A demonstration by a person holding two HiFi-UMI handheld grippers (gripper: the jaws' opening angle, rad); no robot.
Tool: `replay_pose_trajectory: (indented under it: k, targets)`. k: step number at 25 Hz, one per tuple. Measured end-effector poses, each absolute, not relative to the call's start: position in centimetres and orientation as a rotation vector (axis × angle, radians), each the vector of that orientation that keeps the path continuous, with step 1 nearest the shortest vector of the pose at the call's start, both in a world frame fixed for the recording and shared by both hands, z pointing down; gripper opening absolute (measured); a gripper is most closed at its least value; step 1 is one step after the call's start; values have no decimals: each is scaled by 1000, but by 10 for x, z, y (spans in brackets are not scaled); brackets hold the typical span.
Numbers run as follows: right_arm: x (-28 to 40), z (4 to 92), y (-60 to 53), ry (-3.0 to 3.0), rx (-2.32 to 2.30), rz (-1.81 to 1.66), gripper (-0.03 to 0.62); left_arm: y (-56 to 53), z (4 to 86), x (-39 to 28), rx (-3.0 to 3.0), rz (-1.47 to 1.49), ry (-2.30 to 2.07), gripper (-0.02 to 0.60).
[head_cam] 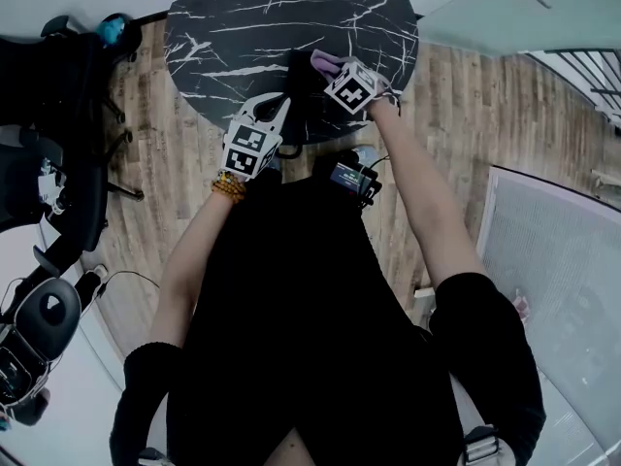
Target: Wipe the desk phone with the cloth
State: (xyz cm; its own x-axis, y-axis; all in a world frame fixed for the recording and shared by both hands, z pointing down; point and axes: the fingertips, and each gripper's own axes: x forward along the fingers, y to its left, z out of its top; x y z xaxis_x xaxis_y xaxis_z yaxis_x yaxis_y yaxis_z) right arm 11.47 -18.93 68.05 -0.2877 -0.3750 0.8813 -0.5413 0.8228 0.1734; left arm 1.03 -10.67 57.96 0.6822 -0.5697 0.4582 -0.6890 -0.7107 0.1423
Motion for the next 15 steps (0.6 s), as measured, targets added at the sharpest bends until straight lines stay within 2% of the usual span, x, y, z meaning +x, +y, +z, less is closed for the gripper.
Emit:
replay_pose_trajectory:
  k: [15]
  targets:
    - [112, 691, -170, -1923, 682, 225, 81, -107, 580, 10, 2596, 561, -987, 21]
